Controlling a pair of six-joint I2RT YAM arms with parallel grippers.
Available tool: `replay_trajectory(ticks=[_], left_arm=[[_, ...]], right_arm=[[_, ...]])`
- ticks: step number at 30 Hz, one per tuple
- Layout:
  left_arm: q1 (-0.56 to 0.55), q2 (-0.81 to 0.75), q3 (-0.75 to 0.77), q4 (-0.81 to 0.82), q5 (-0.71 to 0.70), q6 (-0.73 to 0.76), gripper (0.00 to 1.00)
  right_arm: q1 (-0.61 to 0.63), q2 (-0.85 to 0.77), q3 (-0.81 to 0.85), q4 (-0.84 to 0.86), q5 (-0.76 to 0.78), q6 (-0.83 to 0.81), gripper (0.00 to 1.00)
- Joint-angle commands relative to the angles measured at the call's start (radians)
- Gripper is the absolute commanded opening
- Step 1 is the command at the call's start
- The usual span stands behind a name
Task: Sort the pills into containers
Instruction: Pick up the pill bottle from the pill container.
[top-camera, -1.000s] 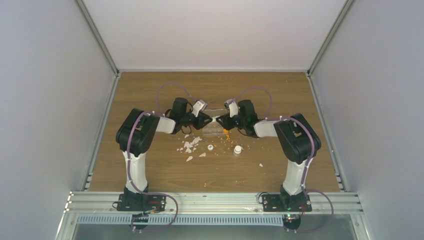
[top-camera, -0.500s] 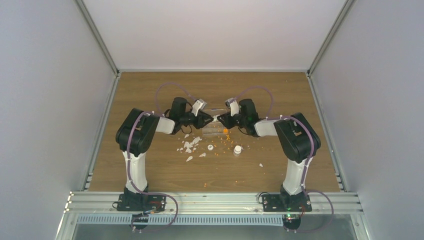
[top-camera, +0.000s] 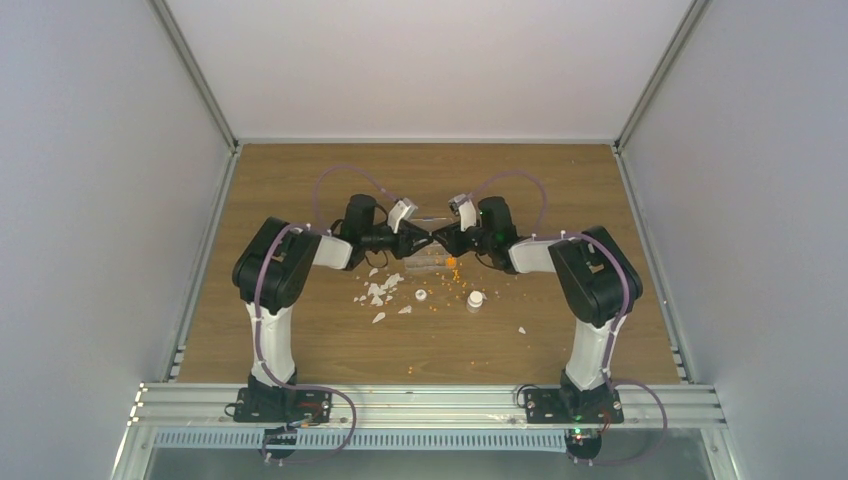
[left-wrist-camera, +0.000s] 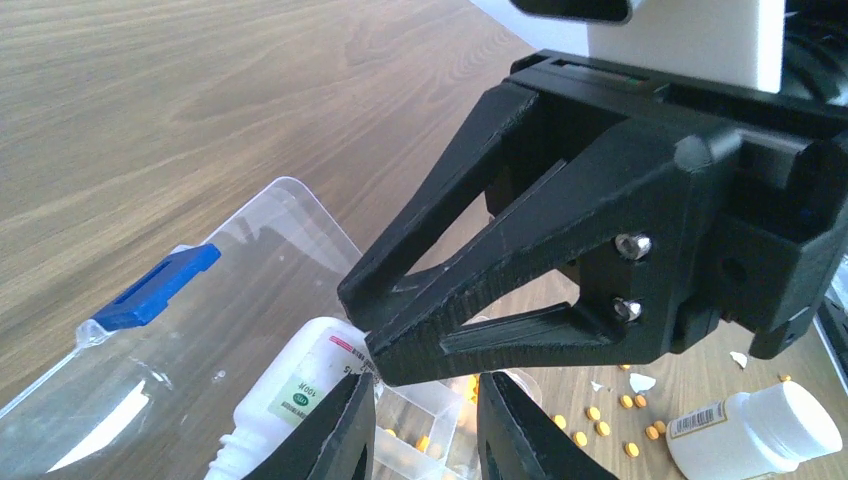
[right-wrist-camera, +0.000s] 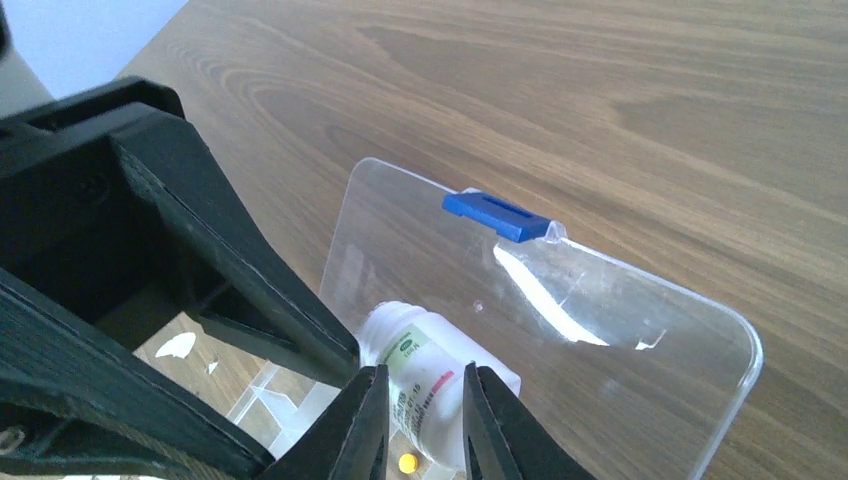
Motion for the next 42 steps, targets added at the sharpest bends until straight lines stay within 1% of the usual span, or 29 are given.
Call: replay_trajectory(ticks=[1, 3, 7, 17, 19, 21, 24, 30, 42], left_arm=[[-0.014, -0.036, 0.006, 0.04, -0.031, 0.014, 0.68], [-0.006, -0.059, -0.019, 0.048, -0.08, 0.01, 0.71], [0.007, -0.101, -0.06, 0.038, -0.163, 0.004, 0.78], [0.005, -0.045, -0.057, 0.038, -0.181, -0.027, 0.83], [0.004, -0.04, -0.057, 0.038, -0.176, -0.029, 0.85], [0.003, -0.037, -0.058, 0.038, -0.167, -0.031, 0.87], [0.004, -0.029, -0.062, 0.036, -0.158, -0.031, 0.88], [0.004, -0.018, -0.06, 0.019, -0.151, -0.029, 0.84], [0.004, 0.015, -0.051, 0.022, -0.126, -0.034, 0.82]], right_arm=[[-0.01, -0.041, -0.004, 0.027, -0.006, -0.014, 0.53], [-0.014, -0.038, -0.006, 0.021, -0.001, -0.017, 0.62], [-0.019, -0.036, -0.012, 0.023, 0.0, -0.021, 0.72], [-0.023, -0.021, -0.008, 0.025, -0.006, -0.03, 0.75], [-0.023, -0.018, -0.008, 0.023, -0.005, -0.032, 0.81], [-0.023, -0.012, -0.004, 0.023, -0.007, -0.034, 0.84], [-0.023, -0.007, -0.002, 0.024, -0.008, -0.032, 0.85], [-0.024, 0.004, -0.002, 0.035, -0.02, -0.028, 0.85], [-0.023, 0.026, 0.003, 0.048, -0.052, -0.02, 0.84]])
